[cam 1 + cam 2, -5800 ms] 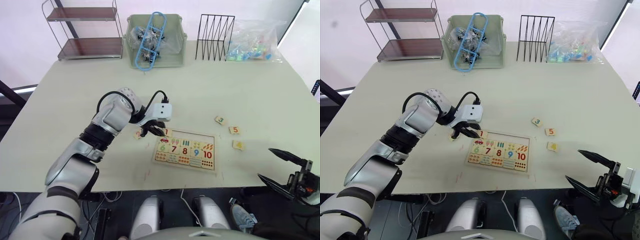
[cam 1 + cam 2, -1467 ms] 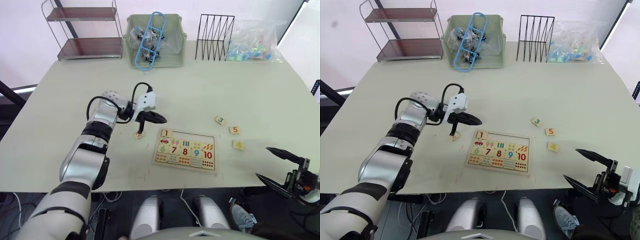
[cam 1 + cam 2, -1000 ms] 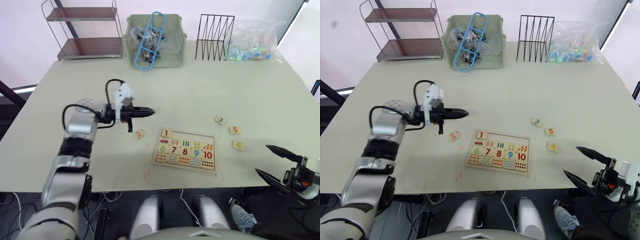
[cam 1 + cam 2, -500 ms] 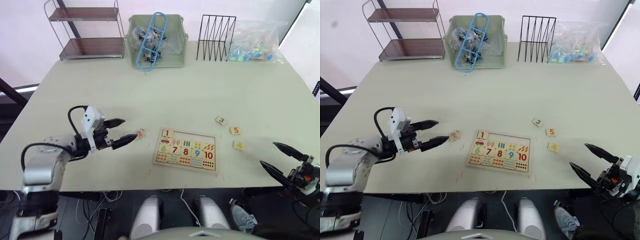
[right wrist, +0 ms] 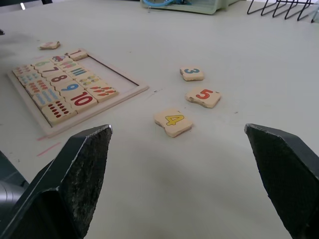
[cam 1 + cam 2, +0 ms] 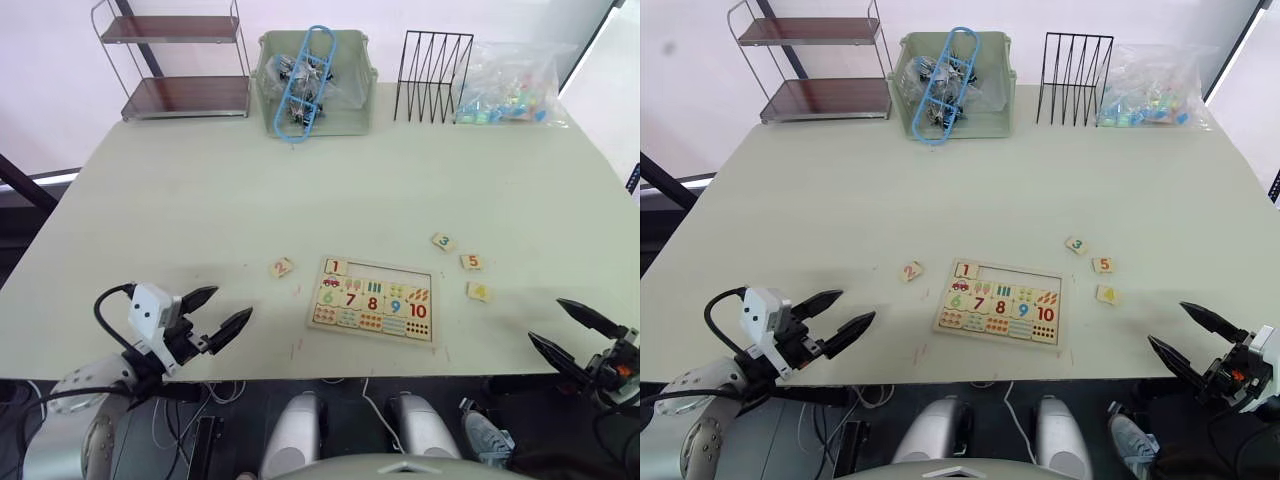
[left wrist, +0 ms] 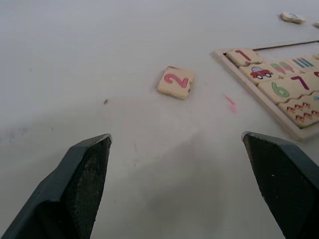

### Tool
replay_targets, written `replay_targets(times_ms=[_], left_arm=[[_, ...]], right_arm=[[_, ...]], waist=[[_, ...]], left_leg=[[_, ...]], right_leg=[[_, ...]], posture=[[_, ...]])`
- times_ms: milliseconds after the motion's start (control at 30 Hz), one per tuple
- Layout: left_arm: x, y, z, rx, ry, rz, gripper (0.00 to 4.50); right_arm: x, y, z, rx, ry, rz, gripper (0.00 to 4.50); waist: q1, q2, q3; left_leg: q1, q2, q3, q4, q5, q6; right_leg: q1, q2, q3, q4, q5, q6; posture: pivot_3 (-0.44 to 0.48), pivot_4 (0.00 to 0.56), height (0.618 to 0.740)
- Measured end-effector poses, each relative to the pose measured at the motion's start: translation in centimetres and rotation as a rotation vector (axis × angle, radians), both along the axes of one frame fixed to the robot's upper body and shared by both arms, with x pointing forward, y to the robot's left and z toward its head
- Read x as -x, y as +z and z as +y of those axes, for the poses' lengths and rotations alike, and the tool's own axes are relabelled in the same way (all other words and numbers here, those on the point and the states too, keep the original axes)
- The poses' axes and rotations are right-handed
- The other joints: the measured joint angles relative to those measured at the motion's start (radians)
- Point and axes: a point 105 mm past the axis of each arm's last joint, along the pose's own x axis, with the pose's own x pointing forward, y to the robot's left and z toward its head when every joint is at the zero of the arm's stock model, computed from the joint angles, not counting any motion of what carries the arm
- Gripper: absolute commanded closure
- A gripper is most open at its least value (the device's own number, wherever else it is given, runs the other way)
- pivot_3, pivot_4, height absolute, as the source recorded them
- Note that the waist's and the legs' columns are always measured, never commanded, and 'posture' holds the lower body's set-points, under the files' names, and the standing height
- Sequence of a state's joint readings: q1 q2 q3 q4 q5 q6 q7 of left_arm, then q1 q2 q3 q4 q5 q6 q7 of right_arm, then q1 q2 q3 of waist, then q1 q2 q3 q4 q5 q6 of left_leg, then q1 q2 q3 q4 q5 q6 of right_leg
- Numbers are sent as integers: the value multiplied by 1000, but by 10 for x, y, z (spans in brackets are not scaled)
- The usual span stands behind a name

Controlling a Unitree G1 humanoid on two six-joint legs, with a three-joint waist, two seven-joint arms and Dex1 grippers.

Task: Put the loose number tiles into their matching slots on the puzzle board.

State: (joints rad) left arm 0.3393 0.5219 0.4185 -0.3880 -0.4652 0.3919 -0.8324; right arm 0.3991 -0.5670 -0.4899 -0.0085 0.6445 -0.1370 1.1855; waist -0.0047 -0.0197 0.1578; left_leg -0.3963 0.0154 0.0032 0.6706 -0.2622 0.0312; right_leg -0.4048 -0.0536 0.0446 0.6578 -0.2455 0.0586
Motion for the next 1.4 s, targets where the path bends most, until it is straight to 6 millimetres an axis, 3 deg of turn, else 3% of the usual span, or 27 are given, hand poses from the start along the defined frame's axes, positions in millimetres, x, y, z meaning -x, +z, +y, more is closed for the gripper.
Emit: replay_targets(times_ms=[67, 300, 1400], left_arm=[[12, -2, 1, -3, 30, 17, 51], [24, 0, 4, -3, 25, 27, 51], [19, 0, 3, 1, -27, -6, 51]], right_arm=[[-2, -1, -1, 7, -2, -4, 0], [-7, 2, 0, 24, -17, -31, 0], [-9, 4, 3, 9, -2, -44, 0]], waist=[[-3, 0, 0], [-3, 0, 0], [-6, 0, 0]], left_leg=[[0, 0, 1, 0, 0, 0], [0, 0, 2, 0, 0, 0], [1, 1, 3, 0, 0, 0]], right_leg=[[0, 0, 0, 0, 0, 0], [0, 1, 1, -1, 0, 0], [0, 1, 2, -1, 0, 0]], posture=[[0, 150, 740], [0, 150, 740], [0, 150, 740]])
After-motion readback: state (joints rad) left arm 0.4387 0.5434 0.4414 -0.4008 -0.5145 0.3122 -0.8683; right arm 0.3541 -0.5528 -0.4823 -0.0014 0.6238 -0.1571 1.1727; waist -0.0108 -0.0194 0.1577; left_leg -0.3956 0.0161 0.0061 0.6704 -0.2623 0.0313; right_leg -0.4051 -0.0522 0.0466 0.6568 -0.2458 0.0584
